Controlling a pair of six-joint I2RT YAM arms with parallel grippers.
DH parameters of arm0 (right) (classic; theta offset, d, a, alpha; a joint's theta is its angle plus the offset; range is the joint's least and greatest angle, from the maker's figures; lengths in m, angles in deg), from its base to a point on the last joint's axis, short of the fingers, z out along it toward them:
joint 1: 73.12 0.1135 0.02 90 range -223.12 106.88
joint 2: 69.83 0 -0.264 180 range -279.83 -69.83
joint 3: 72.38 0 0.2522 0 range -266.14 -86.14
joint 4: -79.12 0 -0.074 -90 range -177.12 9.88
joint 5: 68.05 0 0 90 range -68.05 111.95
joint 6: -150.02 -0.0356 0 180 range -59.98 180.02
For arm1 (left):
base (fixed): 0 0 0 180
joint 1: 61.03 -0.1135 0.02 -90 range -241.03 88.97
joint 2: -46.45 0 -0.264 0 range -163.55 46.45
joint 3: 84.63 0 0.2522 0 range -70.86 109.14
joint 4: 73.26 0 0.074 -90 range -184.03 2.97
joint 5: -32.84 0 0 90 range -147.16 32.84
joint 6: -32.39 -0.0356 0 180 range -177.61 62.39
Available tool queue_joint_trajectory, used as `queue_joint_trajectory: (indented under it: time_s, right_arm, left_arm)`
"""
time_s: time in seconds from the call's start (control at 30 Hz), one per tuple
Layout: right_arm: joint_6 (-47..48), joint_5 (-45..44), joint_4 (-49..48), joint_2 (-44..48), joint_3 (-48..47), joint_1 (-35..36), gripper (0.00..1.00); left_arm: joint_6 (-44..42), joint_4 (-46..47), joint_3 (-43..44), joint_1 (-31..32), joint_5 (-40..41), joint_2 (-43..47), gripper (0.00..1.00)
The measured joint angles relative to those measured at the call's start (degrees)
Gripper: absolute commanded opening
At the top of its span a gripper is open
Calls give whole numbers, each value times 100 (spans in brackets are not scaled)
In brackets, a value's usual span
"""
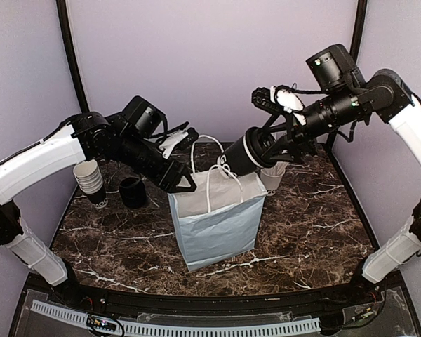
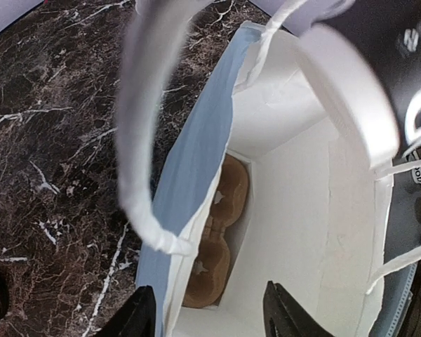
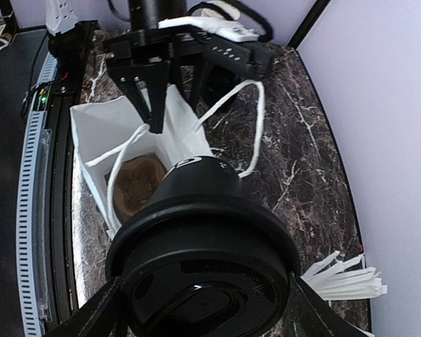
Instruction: Pack the takeout coffee
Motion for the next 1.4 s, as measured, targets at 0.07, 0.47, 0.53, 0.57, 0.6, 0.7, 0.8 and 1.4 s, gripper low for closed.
queue_joint_trajectory:
  time_s: [0.07, 0.47, 0.53, 0.57, 0.6, 0.7, 0.8, 1.4]
  right_arm:
    - [79, 0, 142, -59, 22, 168, 57]
    - [385, -448, 846, -186, 262, 1158, 53]
    - [404, -599, 925, -201, 310, 1340, 53]
    - [415, -658, 944, -192, 354, 1414, 53]
    - [435, -767, 966, -179, 428, 1526, 53]
    - [483, -1016, 1005, -131, 656, 1779, 50]
    - [518, -1370, 1071, -96, 870, 1998, 49]
    - [1434, -3176, 297, 761, 2857, 2992, 44]
  left_arm:
    - [-31, 74, 0, 0, -118, 7, 66]
    - [-256, 981, -118, -175, -155, 1318, 87]
    - [-249, 1298, -299, -433, -122, 1589, 87]
    - [-240, 1480, -452, -608, -98, 1665, 86]
    - [-225, 1641, -612, -761, -68, 1696, 85]
    - [-116, 2107, -1106, -1080, -13, 1357, 82]
    - [42, 2693, -1646, -1191, -92, 461, 78]
    - [796, 4817, -2498, -741, -1674, -1384, 74]
